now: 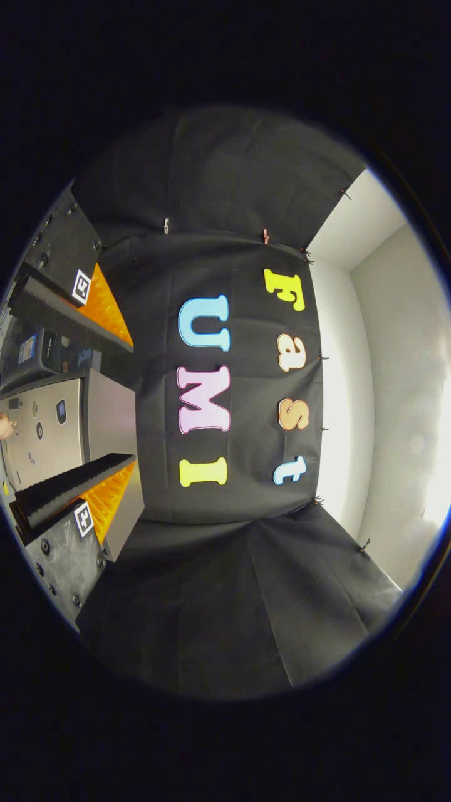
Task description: Put the clothes into the washing machine and then close the washing machine lid.
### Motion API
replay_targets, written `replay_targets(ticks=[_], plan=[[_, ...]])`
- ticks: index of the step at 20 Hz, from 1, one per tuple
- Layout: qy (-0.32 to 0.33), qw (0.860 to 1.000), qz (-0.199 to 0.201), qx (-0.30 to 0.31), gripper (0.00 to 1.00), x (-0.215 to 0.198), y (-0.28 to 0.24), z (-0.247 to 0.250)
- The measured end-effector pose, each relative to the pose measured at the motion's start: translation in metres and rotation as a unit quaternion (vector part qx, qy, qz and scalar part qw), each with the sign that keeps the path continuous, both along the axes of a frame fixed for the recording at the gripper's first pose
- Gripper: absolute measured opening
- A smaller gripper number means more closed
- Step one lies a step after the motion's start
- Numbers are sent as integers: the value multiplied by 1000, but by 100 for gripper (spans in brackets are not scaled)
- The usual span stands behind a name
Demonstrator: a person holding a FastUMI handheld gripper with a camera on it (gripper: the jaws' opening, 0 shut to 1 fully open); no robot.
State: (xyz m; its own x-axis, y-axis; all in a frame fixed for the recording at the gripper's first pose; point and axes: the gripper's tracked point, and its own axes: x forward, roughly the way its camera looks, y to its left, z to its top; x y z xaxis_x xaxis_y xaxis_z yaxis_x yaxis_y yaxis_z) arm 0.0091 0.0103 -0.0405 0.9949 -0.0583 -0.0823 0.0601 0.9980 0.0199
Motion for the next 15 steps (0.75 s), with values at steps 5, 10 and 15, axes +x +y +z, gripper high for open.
replay_targets(ticks=[5,10,15], plan=[[2,1000,7,-1,98,3,1,0],[-2,1000,6,2,98,3,-2,4],[1,1000,6,-2,98,2,-4,3]])
